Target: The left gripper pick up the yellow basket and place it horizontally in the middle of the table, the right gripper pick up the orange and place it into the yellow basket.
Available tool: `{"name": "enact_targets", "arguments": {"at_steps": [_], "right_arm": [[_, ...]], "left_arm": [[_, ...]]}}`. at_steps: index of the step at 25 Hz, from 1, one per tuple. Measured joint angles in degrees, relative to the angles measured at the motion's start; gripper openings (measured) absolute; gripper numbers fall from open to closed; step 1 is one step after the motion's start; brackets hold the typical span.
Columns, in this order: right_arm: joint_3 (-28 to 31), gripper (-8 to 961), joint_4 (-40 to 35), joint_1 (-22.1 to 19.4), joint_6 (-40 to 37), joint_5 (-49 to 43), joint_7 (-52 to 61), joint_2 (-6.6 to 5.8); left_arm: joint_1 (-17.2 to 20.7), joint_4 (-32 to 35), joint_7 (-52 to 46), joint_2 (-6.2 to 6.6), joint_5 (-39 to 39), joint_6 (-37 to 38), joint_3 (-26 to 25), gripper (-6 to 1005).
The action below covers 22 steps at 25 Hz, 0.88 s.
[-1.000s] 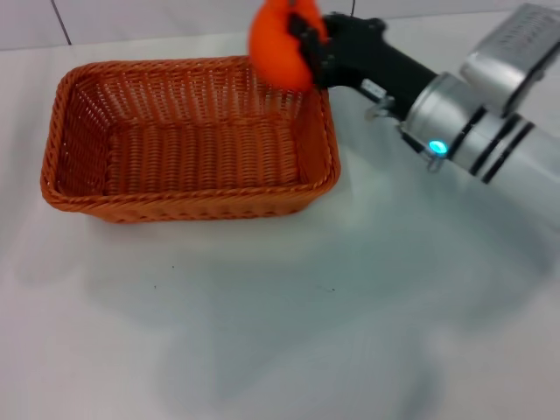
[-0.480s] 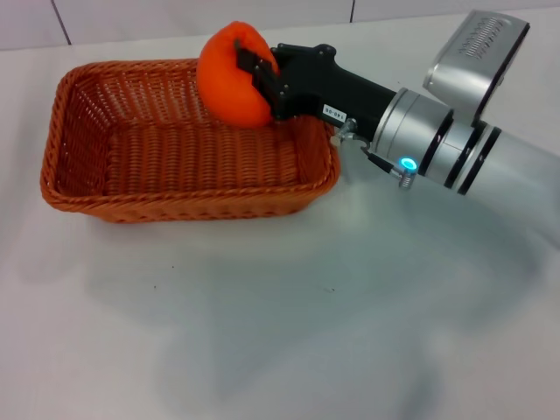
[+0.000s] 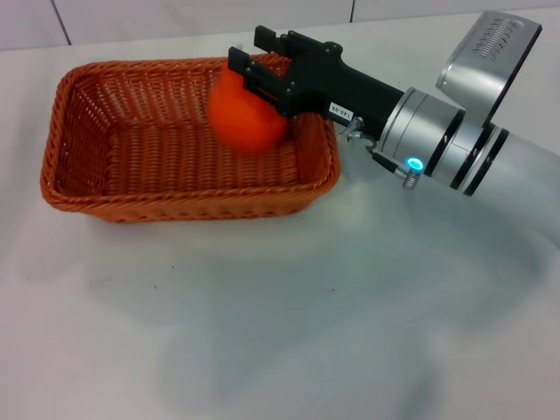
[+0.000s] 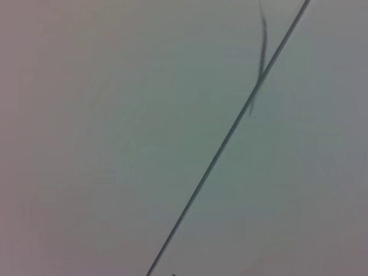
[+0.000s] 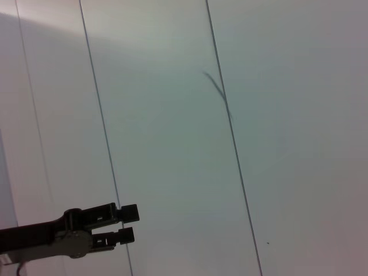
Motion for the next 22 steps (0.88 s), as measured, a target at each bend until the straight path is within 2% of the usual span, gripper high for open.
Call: {"name": "enact_targets", "arguments": {"at_steps": [3, 6, 12, 16, 19, 22], "right_arm": [[0.13, 430, -0.07, 0.0, 0.0, 0.07, 0.0, 0.01], [0.26, 688, -0.21, 0.0, 0.05, 0.12, -0.08, 0.01], [0.33, 821, -0.19, 0.05, 0.35, 4.27, -1.31, 0.07], [0.47, 910, 0.01, -0.92, -0.71, 12.93, -3.92, -0.07], [2.14, 925, 0.12, -2.24, -2.79, 18.59, -5.68, -0.37], [5.52, 939, 0.17, -3.75, -3.64, 20.17, -8.68, -0.66]], "left_arm": [[0.11, 0.06, 0.02, 0.0, -0.04, -0.17, -0.17, 846], [0.05, 0.04, 0.02, 0.0, -0.06, -0.37, -0.19, 846], [-0.1, -0.31, 0.83, 0.0, -0.53, -0.71, -0.63, 847], [-0.2, -3.06, 4.76, -0.03, -4.46, -0.42, -2.98, 847], [0.21, -5.3, 9.77, 0.04, -7.28, -0.07, -6.06, 846], [0.77, -5.88, 14.35, -0.01, -7.46, -0.01, -8.23, 846]]}}
